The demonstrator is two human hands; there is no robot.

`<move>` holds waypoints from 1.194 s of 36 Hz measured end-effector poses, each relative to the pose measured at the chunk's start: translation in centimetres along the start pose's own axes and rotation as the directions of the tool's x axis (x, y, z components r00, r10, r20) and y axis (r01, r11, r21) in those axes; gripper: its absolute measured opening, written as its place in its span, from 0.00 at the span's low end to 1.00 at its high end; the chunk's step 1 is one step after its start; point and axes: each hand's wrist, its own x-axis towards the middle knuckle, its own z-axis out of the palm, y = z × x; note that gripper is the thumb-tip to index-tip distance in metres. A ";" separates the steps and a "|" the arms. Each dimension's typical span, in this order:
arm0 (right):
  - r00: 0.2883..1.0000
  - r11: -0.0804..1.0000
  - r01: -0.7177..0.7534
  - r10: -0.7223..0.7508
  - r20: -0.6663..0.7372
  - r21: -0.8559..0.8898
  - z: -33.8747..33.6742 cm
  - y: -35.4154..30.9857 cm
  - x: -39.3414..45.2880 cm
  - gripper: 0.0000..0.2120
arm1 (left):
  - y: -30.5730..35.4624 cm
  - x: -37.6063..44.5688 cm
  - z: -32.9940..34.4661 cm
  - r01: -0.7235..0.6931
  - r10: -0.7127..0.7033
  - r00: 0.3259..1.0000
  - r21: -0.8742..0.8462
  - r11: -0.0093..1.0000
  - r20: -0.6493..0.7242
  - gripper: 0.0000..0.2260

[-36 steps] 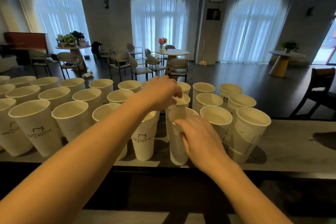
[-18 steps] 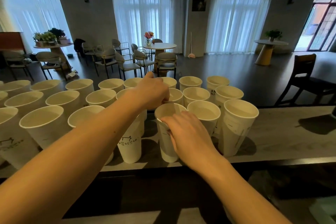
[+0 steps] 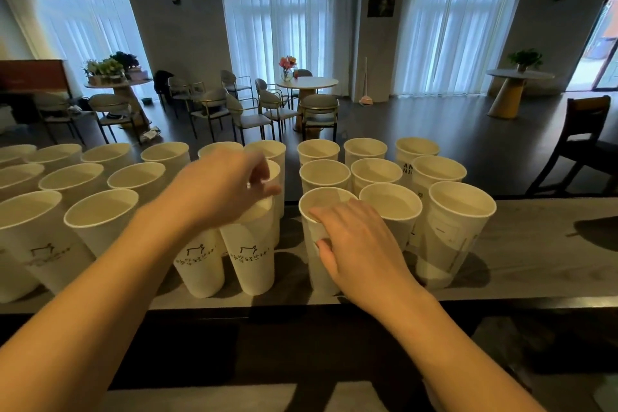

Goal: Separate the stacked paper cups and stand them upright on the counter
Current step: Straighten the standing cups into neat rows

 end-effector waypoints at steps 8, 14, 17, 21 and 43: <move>0.999 1.000 -0.015 0.015 -0.034 0.000 0.0 -0.8 0.1 0.20 | -0.1 -3.2 4.0 -0.043 0.031 0.995 0.123 0.991 0.100 0.10; 0.999 1.000 -0.015 0.015 -0.032 0.009 -0.1 -0.8 0.1 0.21 | 0.2 -3.4 4.5 -0.099 0.094 0.994 0.113 0.989 0.048 0.13; 0.998 1.000 -0.024 0.024 -0.051 -0.002 0.0 -1.0 0.2 0.21 | 0.2 -3.4 4.6 -0.108 0.104 0.994 0.110 0.988 0.046 0.07; 0.994 1.000 -0.007 0.010 -0.106 0.024 0.3 -1.4 0.2 0.22 | 0.0 -3.4 4.6 -0.139 0.134 0.990 0.115 0.984 0.049 0.08; 0.973 0.973 0.225 -0.223 -0.056 0.042 2.6 -5.3 4.1 0.15 | -5.7 6.0 3.6 -0.301 0.315 0.948 0.418 0.857 0.036 0.09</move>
